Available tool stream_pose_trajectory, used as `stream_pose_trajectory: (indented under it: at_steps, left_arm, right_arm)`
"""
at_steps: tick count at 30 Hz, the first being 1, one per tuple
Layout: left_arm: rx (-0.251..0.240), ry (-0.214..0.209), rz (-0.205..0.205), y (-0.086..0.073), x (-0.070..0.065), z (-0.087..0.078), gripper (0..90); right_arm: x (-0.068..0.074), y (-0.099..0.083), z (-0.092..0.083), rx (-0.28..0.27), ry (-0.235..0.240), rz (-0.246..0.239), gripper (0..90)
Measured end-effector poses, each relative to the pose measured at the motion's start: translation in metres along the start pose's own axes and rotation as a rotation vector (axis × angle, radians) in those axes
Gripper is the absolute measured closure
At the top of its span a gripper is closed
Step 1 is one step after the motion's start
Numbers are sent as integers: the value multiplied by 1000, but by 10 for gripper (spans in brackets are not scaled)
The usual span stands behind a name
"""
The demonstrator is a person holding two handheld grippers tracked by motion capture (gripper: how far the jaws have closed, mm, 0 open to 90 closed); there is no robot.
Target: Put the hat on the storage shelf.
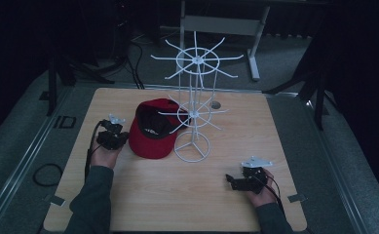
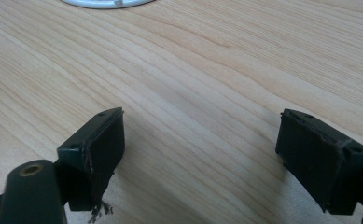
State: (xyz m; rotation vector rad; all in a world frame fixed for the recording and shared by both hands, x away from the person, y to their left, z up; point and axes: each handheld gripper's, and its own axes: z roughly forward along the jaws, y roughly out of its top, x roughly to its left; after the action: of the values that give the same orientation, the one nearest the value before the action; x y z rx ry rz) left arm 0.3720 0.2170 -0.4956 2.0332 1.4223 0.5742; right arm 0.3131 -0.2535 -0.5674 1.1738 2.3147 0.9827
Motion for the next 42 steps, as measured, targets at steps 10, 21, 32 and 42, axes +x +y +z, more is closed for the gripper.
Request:
stream_pose_trajectory:
  at_steps: [10, 21, 32, 42]
  left_arm:
    - [32, -117, 6, -11, -20, 9, 885]
    - [-2, -160, -29, -11, -7, -8, 784]
    - [25, -274, -29, -5, -12, 8, 601]
    - [90, -334, -38, -5, -19, 38, 573]
  right_arm:
    - [0, 0, 0, 0, 0, 0, 153]
    - [0, 0, 0, 0, 0, 0, 153]
    - [0, 0, 0, 0, 0, 0, 153]
    - [0, 0, 0, 0, 0, 0, 153]
